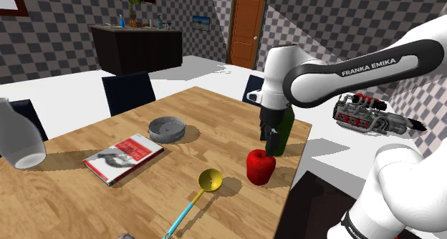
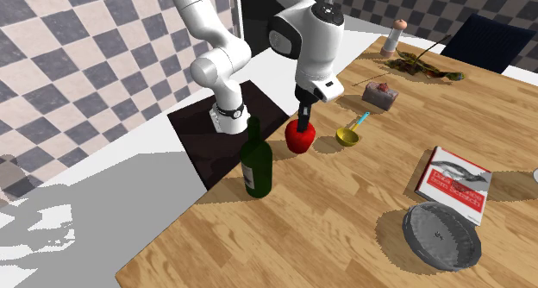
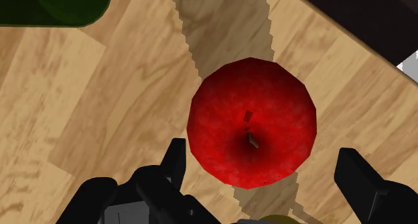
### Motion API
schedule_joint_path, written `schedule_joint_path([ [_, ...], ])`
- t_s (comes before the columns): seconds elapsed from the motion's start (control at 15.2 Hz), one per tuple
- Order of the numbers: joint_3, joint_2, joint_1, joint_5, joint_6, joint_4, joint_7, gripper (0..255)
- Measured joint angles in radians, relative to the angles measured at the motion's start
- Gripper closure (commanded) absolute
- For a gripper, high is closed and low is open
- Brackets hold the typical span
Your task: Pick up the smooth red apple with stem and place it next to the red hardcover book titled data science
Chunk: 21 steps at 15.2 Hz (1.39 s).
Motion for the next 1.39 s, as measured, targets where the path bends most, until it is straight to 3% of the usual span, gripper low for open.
schedule_joint_path([
  [0.53, 0.001, 0.013, 0.001, 0.001, 0.040, -0.026, -0.001, 0],
  [0.59, 0.001, 0.013, 0.001, 0.001, 0.040, -0.026, -0.001, 255],
  [1.39, 0.002, 0.006, 0.001, 0.001, 0.021, -0.014, 0.001, 255],
])
